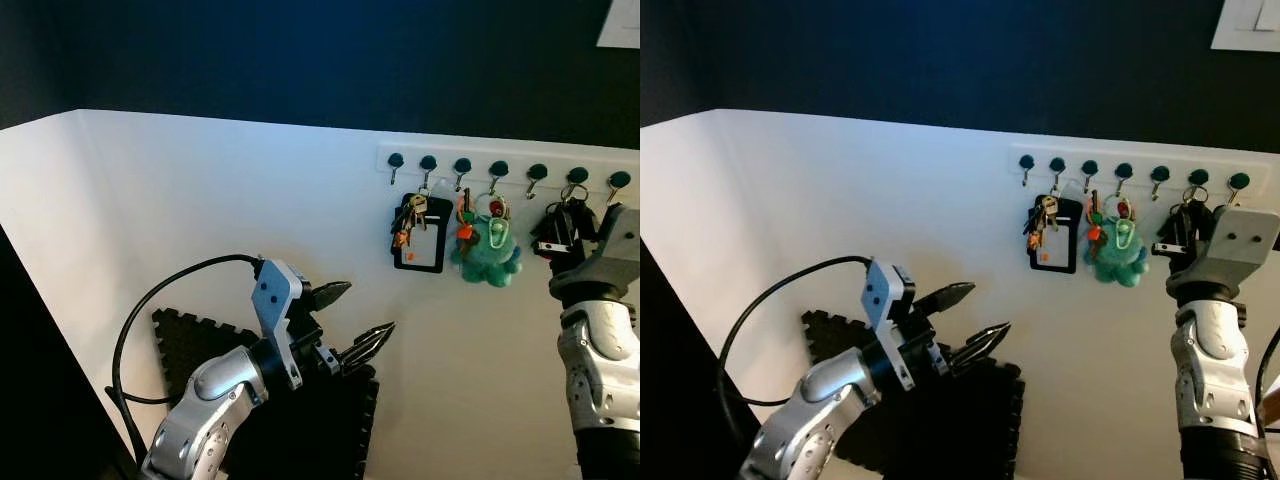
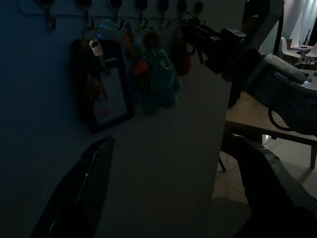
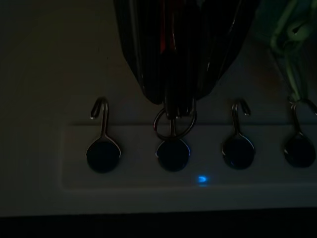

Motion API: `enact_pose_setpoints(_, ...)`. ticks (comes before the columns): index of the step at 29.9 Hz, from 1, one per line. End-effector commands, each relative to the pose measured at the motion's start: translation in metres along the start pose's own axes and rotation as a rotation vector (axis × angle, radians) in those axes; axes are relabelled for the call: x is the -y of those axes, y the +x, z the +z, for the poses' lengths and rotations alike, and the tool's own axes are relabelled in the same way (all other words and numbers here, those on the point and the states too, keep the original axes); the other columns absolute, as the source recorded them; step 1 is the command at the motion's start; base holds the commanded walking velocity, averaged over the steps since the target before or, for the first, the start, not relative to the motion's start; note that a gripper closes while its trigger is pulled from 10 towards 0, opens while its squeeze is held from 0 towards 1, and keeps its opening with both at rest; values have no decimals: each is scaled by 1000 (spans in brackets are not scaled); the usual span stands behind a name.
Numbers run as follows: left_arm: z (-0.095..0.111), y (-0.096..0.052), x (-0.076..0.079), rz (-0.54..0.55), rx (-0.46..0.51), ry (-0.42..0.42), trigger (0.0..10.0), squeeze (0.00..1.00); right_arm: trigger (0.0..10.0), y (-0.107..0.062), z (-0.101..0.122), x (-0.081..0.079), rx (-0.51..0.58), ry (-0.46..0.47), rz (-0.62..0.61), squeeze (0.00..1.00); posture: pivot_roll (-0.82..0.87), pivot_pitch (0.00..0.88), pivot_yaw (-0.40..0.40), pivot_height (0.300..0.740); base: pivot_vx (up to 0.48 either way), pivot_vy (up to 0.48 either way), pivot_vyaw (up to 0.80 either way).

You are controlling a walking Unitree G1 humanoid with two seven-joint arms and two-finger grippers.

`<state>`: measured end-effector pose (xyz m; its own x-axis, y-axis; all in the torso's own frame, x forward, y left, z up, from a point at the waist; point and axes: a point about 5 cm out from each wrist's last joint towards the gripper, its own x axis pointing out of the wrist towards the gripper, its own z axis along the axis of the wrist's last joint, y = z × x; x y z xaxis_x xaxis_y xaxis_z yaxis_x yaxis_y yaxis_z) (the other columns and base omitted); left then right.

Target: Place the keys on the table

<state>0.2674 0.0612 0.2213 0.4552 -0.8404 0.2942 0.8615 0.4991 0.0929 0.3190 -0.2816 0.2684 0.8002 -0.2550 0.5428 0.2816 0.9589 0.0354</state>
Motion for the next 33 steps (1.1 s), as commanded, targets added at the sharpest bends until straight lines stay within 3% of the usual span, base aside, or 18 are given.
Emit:
enact_pose_setpoints(1, 1, 0, 0, -6, -1, -10, 10000, 0, 1333, 10, 36, 1, 175, 9, -5, 0, 21, 44, 13, 740, 0, 0, 0)
enact_pose_setpoints(2, 1, 0, 0, -6, -1, -10, 10000, 0, 1333, 10, 36, 1, 175, 9, -5, 0, 21, 44, 13, 740, 0, 0, 0)
enact_pose_setpoints(3, 0, -1, 1, -13, -13, -6, 10000, 0, 2157, 7, 28, -3, 138, 11, 22, 0, 21, 43, 12, 740, 0, 0, 0)
enact_pose_setpoints(5, -1, -1, 1, -15, -17, -4, 10000, 0, 2745, 3, 23, -5, 120, 18, 21, 0, 23, 44, 13, 740, 0, 0, 0)
enact_pose_setpoints(13, 1, -1, 1, -18, -18, -6, 10000, 0, 1843, -1, 26, -15, 143, 30, 62, 0, 23, 49, 15, 740, 0, 0, 0)
enact_pose_setpoints(31, -1, -2, 1, -20, -33, -5, 10000, 0, 2314, -10, 21, -29, 145, 18, 158, 0, 24, 52, 16, 740, 0, 0, 0)
enact_pose_setpoints(32, -5, -4, 0, -10, -52, -3, 10000, 0, 2196, -16, 16, -28, 133, 13, 147, 0, 26, 54, 14, 740, 0, 0, 0)
enact_pose_setpoints(33, -8, -7, -1, 2, -69, -3, 10000, 0, 1333, -21, 12, -27, 129, 4, 133, 0, 26, 54, 14, 740, 0, 0, 0)
